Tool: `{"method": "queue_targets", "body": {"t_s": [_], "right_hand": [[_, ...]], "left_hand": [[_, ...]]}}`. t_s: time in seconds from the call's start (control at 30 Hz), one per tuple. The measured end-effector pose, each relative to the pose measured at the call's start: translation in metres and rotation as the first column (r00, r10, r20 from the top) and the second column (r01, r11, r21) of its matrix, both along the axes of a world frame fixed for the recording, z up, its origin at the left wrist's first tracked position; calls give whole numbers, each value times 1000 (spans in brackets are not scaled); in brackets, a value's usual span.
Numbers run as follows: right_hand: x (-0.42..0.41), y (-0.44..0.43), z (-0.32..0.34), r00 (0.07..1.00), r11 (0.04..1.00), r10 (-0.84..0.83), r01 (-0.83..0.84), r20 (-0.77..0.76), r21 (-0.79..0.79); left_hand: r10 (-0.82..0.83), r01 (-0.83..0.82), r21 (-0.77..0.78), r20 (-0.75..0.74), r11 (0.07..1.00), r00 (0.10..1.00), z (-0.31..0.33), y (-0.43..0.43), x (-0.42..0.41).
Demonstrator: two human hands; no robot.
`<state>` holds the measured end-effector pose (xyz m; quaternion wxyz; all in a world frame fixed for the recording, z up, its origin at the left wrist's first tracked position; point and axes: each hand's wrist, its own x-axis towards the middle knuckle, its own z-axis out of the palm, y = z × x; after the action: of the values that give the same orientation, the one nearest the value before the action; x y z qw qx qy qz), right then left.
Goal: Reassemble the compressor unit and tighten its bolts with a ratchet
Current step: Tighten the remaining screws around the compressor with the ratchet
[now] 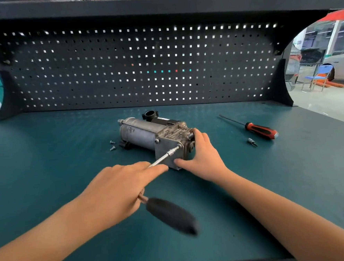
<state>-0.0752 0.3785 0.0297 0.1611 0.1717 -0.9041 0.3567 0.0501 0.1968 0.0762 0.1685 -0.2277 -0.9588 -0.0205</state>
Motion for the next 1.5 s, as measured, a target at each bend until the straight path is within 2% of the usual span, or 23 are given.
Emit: {"method": "queue_targets", "body": {"t_s": [0.1,0.13,0.2,0.23,0.27,0.3,0.37,0.43,0.5,0.53,0.6,0.67,0.73,0.8,0.87,0.93,1.0,1.03,1.1,1.2,1.3,1.4,1.5], "right_hand": [[1,-3,-2,999,999,-43,43,-26,3],[2,-4,-2,997,998,-60,60,-39,13],[2,-6,-2,996,996,-81,82,-46,25],[2,-7,-2,996,996,-83,84,-43,26],[2,-7,-2,996,996,-82,83,-43,24],[3,-7,-2,996,996,-83,84,-45,25],[4,-7,-3,994,993,-95,98,-57,63],[6,-8,-3,990,984,-115,124,-79,130],[6,-10,-4,987,979,-128,142,-97,150],[5,-11,-4,986,979,-131,144,-100,146],[4,-13,-5,986,979,-131,145,-101,145],[2,-13,-4,985,977,-137,151,-104,150],[2,-13,-4,985,974,-141,157,-104,161],[2,-12,-3,983,972,-146,163,-109,171],[2,-11,-3,983,971,-143,161,-110,174],[3,-10,-3,985,974,-133,150,-107,171],[3,-8,-3,987,975,-122,138,-103,171],[4,-8,-3,988,976,-117,133,-102,172],[4,-7,-3,989,978,-108,123,-99,166],[4,-7,-3,992,984,-91,103,-84,147],[4,-8,-2,994,987,-78,88,-79,133],[3,-5,-2,998,993,-41,46,-47,113],[1,-1,-1,1000,997,-9,11,-28,74]], "left_hand": [[-71,24,-288,-155,957,985,-2,-8,-4],[-68,34,-208,-158,978,985,-5,-11,-6],[-24,17,259,23,966,999,-8,-8,-6],[-39,-63,573,163,817,986,-11,-2,-4],[-116,-246,806,360,539,926,-15,3,-2],[-260,-441,874,482,203,837,-16,7,-3],[-589,-670,660,406,-340,699,-13,12,-5],[-675,-684,465,220,-563,705,-7,14,-4],[-643,-684,529,301,-501,704,0,17,-4],[-581,-679,637,415,-363,700,2,16,-4],[-292,-529,823,568,206,770,1,10,-4],[-27,-213,552,393,806,919,-1,-1,-5],[-9,4,78,61,997,998,-6,-5,-4],[-65,28,-280,-123,960,990,-7,-3,-1],[-97,13,-341,-229,940,969,-5,-7,-3],[-121,83,-187,-204,979,972,-10,-10,-7],[-67,61,262,14,963,998,-16,-7,-7],[-82,-1,535,133,845,988,-20,-3,-6],[-224,-206,877,326,433,918,-28,8,-2],[-467,-496,866,414,-62,781,-28,23,2],[-620,-657,641,341,-396,707,-24,29,2],[-677,-694,477,246,-538,694,-20,27,0],[-603,-678,626,386,-385,699,-18,21,-4]]}}
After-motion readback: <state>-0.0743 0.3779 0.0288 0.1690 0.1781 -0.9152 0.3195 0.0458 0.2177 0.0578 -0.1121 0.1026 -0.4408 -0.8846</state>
